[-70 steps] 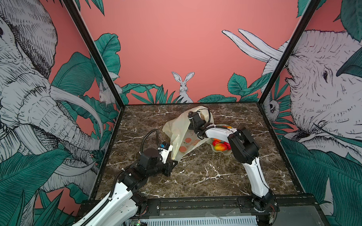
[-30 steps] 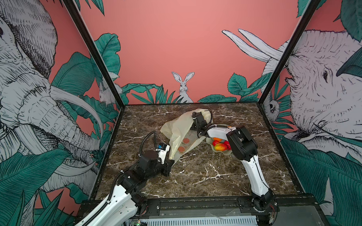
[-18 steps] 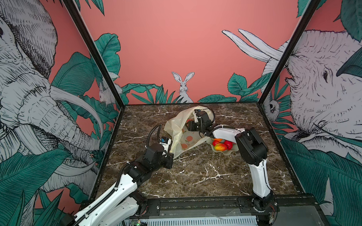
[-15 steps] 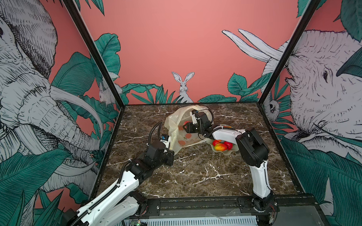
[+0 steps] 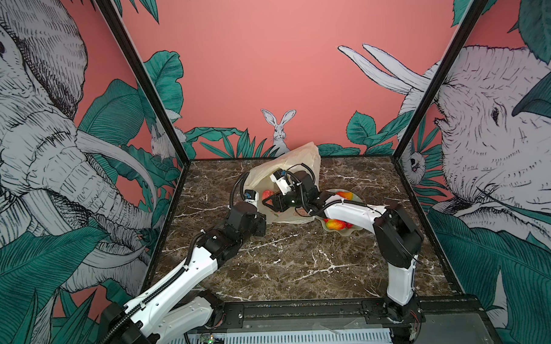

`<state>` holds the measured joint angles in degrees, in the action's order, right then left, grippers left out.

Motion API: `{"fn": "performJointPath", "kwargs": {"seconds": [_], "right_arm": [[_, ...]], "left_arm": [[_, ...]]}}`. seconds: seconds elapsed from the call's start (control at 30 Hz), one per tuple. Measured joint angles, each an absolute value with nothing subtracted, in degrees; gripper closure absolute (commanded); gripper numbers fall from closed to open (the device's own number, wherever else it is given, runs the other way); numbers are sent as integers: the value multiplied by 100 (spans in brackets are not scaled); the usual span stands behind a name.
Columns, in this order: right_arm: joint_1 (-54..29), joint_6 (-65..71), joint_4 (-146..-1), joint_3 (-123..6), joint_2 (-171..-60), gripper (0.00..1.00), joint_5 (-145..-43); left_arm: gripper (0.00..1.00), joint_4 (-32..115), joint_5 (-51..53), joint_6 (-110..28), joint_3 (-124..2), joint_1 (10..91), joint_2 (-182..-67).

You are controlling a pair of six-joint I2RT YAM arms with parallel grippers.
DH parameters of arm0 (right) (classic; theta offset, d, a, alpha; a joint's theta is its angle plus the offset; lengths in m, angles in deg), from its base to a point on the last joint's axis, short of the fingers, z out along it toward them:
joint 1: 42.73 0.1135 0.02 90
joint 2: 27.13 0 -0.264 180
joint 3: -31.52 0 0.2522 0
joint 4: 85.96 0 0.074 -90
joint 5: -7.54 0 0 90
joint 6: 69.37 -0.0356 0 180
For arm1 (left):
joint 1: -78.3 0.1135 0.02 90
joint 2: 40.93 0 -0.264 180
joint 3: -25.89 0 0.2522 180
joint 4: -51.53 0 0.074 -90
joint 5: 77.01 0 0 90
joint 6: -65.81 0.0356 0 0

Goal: Take fruits out of the plastic bag
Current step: Take out the fake fruit from the plastic bag.

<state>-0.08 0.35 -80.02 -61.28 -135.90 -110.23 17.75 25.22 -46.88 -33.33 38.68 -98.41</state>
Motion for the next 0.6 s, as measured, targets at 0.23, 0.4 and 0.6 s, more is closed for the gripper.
{"fn": "performJointPath", "kwargs": {"seconds": [0.23, 0.4, 0.6], "right_arm": [[1, 70, -8048, -5825, -12987, 59, -11276], [1, 55, -8187, -5595, -12762, 59, -11523], [-54, -325, -8714, -5291, -12668, 60, -11998]], "left_arm": [[100, 1743, 2734, -4765, -3392, 3868, -9880], [100, 1673, 2924, -4850, -3492, 3868, -9884], [100, 1494, 3219, -4931, -3545, 3868, -9871]]}}
